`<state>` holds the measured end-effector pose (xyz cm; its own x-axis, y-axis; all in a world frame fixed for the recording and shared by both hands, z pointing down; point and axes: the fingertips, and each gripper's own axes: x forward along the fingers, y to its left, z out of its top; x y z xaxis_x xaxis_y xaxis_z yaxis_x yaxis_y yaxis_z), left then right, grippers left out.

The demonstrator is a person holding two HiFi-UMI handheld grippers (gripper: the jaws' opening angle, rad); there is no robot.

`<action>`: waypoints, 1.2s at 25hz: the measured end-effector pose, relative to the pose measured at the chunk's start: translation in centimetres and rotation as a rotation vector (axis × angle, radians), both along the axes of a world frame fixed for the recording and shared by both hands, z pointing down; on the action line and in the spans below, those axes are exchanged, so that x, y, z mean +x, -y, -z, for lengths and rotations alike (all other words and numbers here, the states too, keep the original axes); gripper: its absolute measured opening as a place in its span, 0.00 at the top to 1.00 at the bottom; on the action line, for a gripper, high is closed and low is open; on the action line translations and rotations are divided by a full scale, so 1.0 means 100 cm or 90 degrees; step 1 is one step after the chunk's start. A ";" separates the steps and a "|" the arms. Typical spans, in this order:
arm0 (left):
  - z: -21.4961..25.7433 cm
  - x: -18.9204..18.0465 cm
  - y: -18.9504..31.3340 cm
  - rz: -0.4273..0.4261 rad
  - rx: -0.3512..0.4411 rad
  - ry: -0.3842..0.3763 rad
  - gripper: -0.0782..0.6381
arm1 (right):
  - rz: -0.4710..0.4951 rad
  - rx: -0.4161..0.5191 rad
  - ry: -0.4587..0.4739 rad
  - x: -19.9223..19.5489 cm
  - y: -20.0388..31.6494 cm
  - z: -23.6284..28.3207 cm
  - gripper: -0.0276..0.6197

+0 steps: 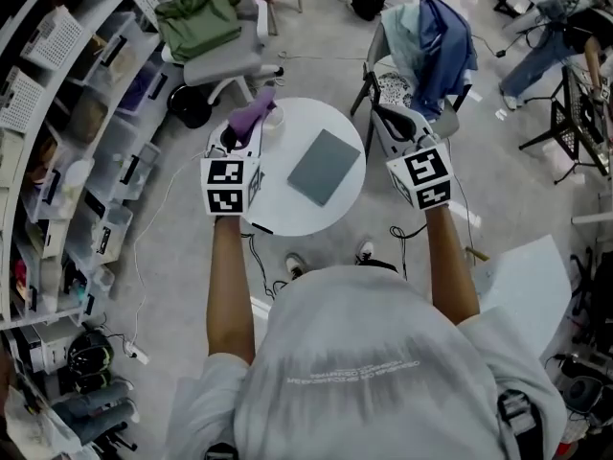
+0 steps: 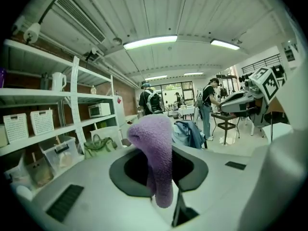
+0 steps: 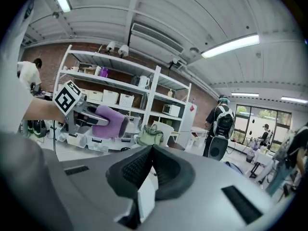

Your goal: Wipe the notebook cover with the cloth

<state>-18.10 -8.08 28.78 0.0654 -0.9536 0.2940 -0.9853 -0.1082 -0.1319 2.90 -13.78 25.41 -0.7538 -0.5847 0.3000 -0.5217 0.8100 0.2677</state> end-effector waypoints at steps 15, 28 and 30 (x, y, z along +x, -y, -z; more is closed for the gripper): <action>0.117 0.005 0.008 0.039 0.120 0.076 0.78 | 0.071 0.084 0.088 -0.014 0.033 0.103 0.96; 0.146 -0.010 -0.007 0.034 0.155 0.095 0.78 | 0.094 0.091 0.083 -0.044 0.014 0.118 0.96; 0.144 -0.011 -0.007 0.032 0.150 0.099 0.78 | 0.091 0.086 0.076 -0.045 0.014 0.114 0.96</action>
<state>-19.19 -7.37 14.43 -0.0128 -0.9977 0.0663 -0.9546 -0.0076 -0.2979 -1.62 -15.19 14.00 -0.8576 -0.4977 0.1294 -0.4383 0.8390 0.3224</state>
